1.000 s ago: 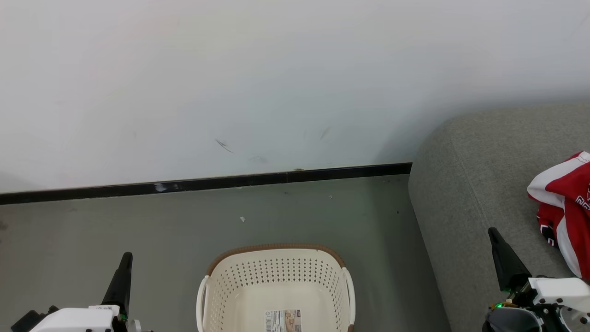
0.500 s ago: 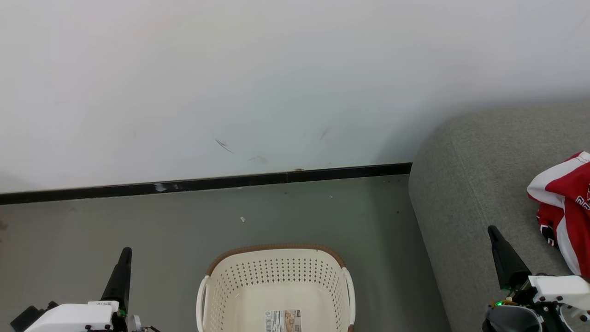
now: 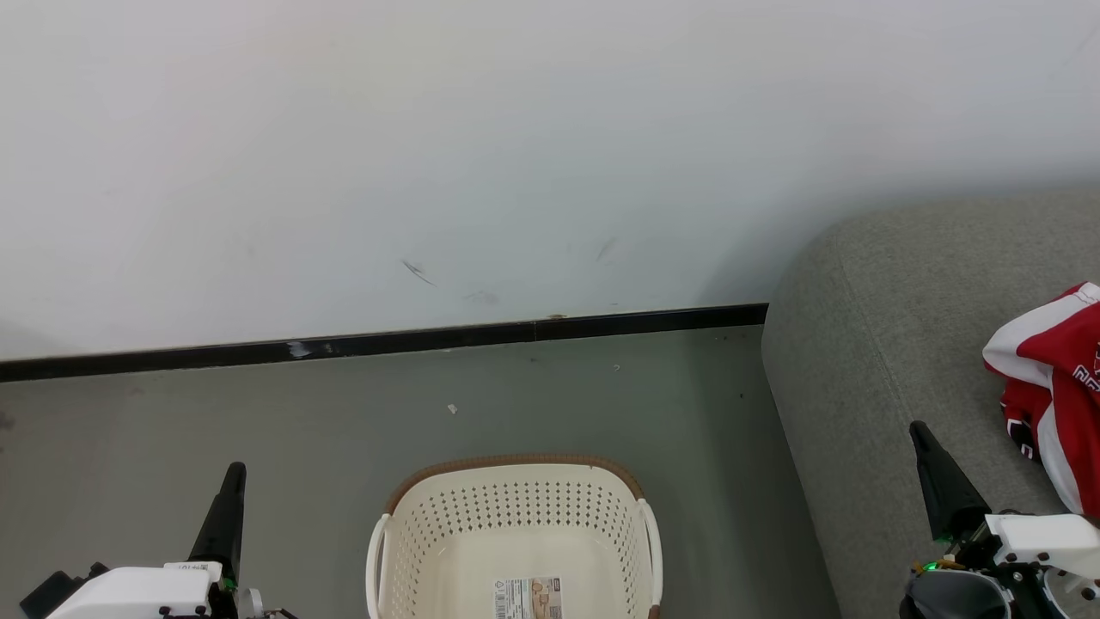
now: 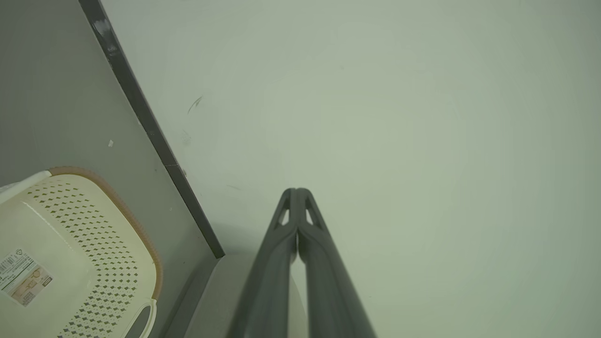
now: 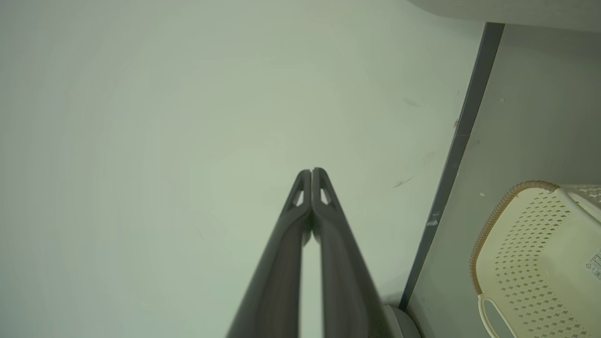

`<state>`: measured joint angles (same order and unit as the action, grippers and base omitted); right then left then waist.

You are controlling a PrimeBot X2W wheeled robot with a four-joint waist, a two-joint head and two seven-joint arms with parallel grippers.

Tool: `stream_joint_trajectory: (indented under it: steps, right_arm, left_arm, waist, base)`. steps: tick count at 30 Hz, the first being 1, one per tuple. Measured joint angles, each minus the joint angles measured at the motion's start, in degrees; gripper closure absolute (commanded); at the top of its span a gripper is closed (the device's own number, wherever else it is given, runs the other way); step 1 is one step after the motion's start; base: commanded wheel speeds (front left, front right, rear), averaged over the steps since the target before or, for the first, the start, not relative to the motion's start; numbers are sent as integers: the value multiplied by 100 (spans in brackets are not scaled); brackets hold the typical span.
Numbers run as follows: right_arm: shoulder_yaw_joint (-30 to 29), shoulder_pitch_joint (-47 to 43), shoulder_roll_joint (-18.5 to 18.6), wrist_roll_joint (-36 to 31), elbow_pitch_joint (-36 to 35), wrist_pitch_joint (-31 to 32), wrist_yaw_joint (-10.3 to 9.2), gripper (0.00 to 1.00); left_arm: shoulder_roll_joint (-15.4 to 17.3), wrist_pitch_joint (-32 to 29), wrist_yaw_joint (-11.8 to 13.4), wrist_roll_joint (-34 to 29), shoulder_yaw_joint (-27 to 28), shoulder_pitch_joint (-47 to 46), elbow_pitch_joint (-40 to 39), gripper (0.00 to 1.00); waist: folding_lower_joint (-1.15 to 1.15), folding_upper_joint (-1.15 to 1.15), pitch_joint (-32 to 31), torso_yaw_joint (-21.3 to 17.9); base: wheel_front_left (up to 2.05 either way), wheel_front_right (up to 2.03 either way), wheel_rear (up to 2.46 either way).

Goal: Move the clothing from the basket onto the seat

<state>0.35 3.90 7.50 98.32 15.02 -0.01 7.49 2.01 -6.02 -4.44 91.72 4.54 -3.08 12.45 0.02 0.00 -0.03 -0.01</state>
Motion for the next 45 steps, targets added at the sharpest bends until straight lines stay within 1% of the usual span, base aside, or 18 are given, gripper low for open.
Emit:
stream_joint_trajectory:
  steps: [45]
  right_arm:
    - [2,1,4,1,10,0,0,100]
  left_arm:
    - [-1,-2,-31,0,4,-2,58,100]
  waist:
    - [-1,0,-1,0]
  base:
    - [0,0,0]
